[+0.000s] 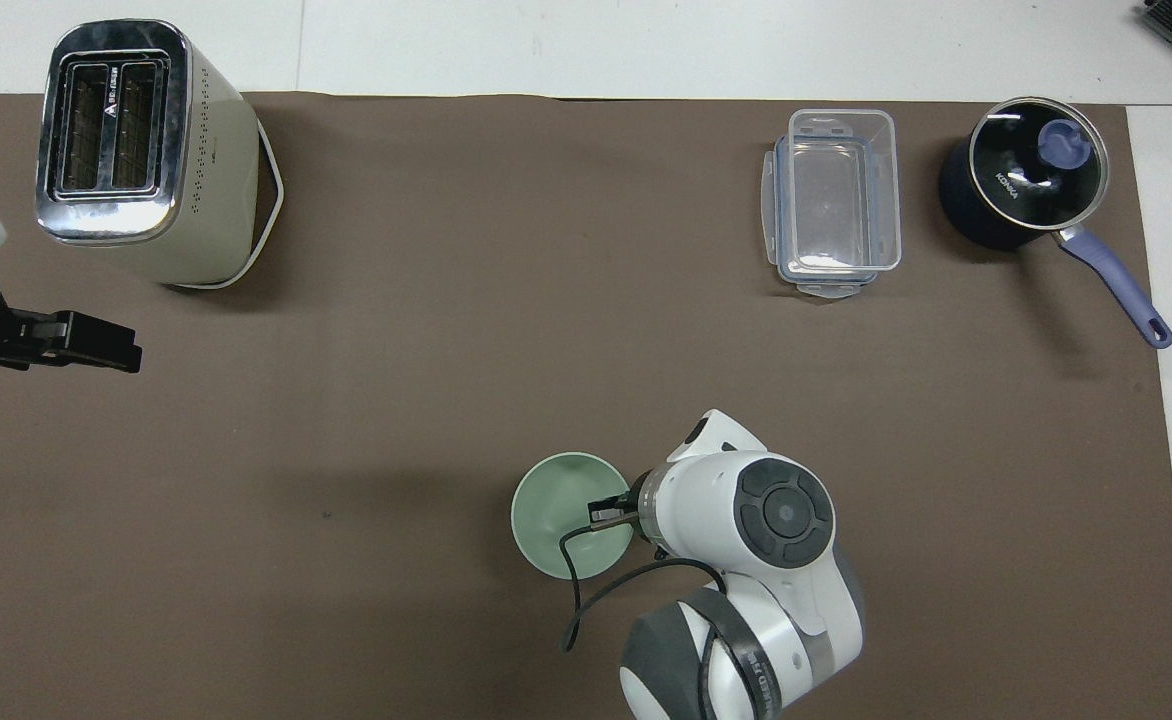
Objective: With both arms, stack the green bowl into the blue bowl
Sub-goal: 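Lower the green bowl into the blue bowl with the right gripper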
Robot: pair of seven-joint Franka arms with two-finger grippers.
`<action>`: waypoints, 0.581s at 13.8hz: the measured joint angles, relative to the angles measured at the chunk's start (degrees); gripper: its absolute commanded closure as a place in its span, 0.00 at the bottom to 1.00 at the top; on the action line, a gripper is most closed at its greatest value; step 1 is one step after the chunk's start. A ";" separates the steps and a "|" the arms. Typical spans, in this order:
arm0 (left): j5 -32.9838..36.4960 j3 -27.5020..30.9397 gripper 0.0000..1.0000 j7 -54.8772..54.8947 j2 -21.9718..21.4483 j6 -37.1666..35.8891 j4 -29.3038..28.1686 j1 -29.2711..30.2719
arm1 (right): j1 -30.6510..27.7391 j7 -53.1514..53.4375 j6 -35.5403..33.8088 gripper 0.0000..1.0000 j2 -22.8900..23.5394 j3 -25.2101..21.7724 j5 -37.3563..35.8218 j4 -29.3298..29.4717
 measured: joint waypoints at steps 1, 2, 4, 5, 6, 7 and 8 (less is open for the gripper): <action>0.00 0.00 0.00 0.00 0.00 0.00 0.00 0.00 | 0.01 0.00 0.16 1.00 0.09 0.00 0.00 -0.02; 0.00 0.00 0.00 0.00 0.00 0.00 0.00 0.00 | 0.03 0.00 0.25 1.00 0.25 0.00 0.00 -0.02; 0.00 0.00 0.00 0.00 0.00 0.00 0.00 0.00 | 0.04 0.00 0.41 1.00 0.52 0.00 0.00 -0.02; 0.00 0.00 0.00 0.00 0.00 0.00 0.00 0.00 | 0.05 0.00 0.58 1.00 0.63 0.00 0.00 -0.03; 0.00 0.00 0.00 0.00 0.00 0.00 0.00 0.00 | 0.06 0.00 0.97 1.00 0.75 0.00 0.00 -0.04; 0.00 0.00 0.00 0.00 0.00 0.00 0.00 0.00 | 0.08 0.00 1.31 1.00 0.86 0.00 0.00 -0.05; 0.00 0.00 0.00 0.00 0.00 0.00 0.00 0.00 | 0.08 0.00 1.48 1.00 0.97 0.00 0.00 -0.06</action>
